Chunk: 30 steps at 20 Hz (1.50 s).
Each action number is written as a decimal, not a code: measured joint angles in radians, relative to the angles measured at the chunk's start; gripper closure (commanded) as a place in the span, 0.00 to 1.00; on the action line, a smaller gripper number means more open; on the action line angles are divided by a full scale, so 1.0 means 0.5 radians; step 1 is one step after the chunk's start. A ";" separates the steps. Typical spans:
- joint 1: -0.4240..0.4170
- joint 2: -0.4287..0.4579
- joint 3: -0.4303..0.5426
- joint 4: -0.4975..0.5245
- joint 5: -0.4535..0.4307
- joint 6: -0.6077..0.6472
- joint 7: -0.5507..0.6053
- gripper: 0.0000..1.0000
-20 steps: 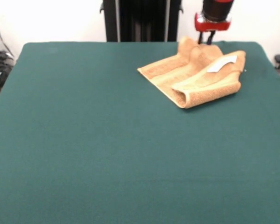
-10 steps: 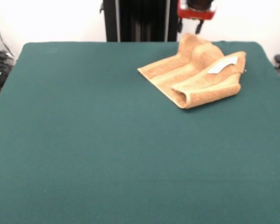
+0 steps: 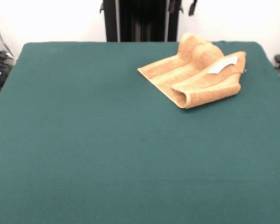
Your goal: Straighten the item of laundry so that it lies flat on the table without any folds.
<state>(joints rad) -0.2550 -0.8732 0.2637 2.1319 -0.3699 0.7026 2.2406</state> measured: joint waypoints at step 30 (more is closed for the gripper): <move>-0.043 0.421 0.079 -0.275 -0.283 -0.798 0.000 0.00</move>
<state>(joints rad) -0.2763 -0.6629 0.3033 1.9945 -0.5112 0.3036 2.2406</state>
